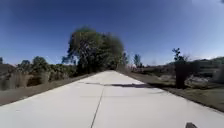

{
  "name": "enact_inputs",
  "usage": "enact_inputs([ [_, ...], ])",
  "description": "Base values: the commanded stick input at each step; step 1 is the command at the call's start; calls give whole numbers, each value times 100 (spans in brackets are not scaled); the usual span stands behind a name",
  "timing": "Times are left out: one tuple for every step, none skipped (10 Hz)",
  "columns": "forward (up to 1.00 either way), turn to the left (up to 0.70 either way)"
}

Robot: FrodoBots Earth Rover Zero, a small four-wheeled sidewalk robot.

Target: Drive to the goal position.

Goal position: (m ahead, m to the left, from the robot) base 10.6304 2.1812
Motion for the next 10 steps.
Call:
enact_inputs([
  [100, 0],
  [100, 0],
  [100, 0],
  [100, 0],
  [100, 0],
  [100, 0],
  [100, 0],
  [100, 0],
  [100, 0],
  [100, 0],
])
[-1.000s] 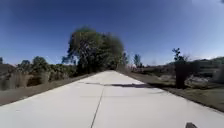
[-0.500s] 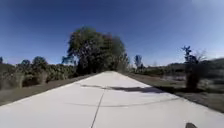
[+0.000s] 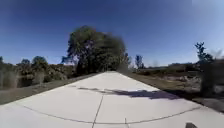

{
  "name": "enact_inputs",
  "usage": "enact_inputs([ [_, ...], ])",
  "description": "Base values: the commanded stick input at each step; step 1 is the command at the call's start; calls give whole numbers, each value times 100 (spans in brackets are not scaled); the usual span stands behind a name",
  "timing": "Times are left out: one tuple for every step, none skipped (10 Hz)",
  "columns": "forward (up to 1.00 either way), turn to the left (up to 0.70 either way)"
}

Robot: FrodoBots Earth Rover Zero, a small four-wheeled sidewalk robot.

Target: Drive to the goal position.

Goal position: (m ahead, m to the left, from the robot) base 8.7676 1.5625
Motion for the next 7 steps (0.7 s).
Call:
enact_inputs([
  [100, 0],
  [100, 0],
  [100, 0],
  [100, 0],
  [100, 0],
  [100, 0],
  [100, 0],
])
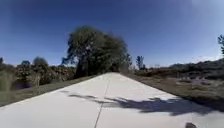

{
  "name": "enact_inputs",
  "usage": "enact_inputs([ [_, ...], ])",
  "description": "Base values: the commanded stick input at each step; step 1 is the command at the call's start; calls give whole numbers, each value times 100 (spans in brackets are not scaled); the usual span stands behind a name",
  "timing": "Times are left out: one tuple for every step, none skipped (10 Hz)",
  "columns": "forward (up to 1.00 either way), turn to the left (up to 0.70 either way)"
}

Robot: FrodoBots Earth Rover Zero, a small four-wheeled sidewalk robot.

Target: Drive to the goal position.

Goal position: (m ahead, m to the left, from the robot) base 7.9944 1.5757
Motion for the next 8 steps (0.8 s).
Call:
enact_inputs([
  [100, 0],
  [100, 0],
  [100, 0],
  [100, 0],
  [100, 0],
  [100, 0],
  [100, -1],
  [100, -2],
])
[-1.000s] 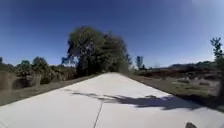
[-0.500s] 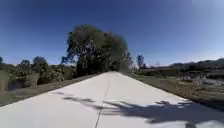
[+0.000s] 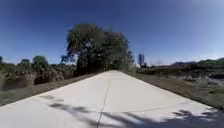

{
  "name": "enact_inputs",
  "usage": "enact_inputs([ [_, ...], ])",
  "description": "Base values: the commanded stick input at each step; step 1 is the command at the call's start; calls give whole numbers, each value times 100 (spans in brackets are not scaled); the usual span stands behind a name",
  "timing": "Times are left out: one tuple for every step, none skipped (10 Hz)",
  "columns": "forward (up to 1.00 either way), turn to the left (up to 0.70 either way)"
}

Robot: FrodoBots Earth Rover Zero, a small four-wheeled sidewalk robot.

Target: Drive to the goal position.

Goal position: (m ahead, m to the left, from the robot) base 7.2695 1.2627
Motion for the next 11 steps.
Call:
enact_inputs([
  [100, -3],
  [100, -2],
  [100, -1],
  [100, 0],
  [100, 0],
  [100, 0],
  [100, 0],
  [100, 0],
  [100, 0],
  [100, 0],
  [100, 0],
])
